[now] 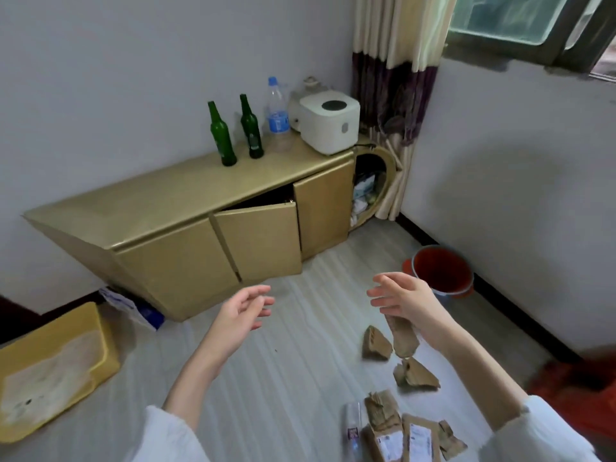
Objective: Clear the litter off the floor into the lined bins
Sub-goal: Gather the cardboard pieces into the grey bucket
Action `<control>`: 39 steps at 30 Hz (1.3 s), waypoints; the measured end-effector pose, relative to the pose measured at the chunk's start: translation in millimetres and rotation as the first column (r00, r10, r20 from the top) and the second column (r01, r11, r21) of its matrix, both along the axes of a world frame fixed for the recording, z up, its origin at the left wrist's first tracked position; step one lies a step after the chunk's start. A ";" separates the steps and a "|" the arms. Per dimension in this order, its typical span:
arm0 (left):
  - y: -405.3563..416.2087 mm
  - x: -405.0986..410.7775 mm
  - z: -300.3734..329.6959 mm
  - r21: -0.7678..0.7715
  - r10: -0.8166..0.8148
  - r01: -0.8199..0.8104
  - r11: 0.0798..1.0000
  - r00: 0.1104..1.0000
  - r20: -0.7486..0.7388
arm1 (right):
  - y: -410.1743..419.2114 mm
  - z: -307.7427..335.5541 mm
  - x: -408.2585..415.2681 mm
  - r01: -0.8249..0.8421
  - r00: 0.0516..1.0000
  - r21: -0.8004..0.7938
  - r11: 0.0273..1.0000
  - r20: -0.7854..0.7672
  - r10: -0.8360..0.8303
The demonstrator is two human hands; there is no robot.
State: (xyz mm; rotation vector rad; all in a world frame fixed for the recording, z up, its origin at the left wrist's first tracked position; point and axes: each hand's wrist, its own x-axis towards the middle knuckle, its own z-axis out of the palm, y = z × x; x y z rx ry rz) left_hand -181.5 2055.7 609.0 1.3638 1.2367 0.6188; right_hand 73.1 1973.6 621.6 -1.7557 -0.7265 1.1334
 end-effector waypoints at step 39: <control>273.2 470.6 -301.8 -0.221 -0.949 0.959 0.176 0.106 -0.297 | 113.4 -325.3 232.3 0.823 0.403 -0.370 0.432 -0.155 -0.902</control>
